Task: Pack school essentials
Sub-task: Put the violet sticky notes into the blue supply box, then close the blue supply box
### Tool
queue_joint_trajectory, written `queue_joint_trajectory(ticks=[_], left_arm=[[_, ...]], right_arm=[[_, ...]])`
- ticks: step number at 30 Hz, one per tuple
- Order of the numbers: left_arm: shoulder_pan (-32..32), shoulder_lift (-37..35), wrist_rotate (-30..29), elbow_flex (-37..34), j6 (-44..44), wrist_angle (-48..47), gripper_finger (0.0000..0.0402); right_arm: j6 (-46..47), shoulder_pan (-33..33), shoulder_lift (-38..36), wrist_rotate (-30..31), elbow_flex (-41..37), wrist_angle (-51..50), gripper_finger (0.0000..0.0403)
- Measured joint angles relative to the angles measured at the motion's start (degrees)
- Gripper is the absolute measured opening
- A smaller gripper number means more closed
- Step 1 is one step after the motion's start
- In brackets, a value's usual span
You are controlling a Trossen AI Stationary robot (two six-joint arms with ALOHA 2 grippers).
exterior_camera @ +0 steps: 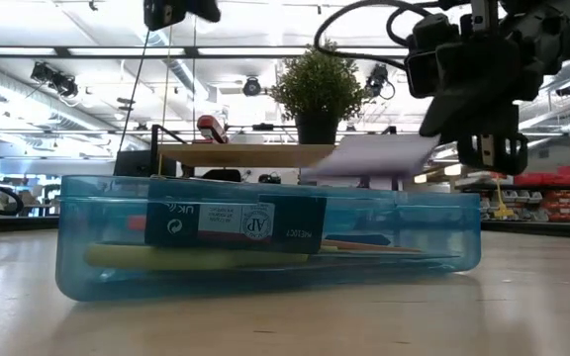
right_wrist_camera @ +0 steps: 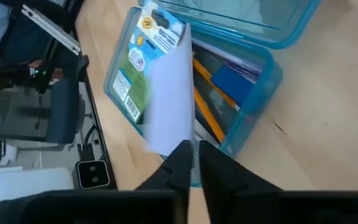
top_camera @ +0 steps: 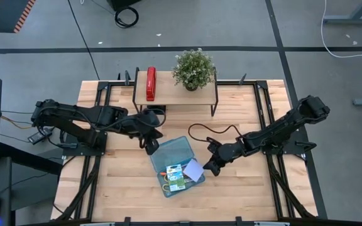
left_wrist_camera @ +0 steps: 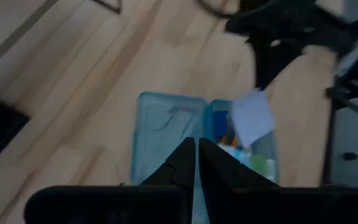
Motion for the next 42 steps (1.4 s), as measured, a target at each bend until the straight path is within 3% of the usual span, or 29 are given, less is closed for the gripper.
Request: queue_joint_trajectory(ticks=[8,18,22,30,36,42], left_arm=[[4.5,0.0,-2.9,0.0,-5.4,-11.4,0.0037],[14.4,2.5,-1.7,-0.2,-3.8,-10.8,0.0063],[16.7,6.4,3.3,-0.2,-2.0,-10.4,0.0079],[17.3,14.7,12.0,-0.2,2.4,-10.3,0.0105],[17.0,18.8,22.7,-0.2,2.5,-9.8,0.0110],[16.1,21.1,25.9,-0.2,3.2,-8.0,0.0112]], right_arm=[[-2.1,-0.2,0.2,2.5,0.2,0.2,0.0122],[-6.4,-0.2,0.3,2.5,0.3,0.5,0.0123],[-6.5,-0.1,0.3,1.6,0.3,0.2,0.0122],[-12.2,1.3,0.0,-9.5,0.3,0.6,0.0122],[-11.4,4.6,0.0,-10.2,0.3,0.6,0.0120],[-9.7,7.8,0.0,-9.7,0.3,0.4,0.0119]])
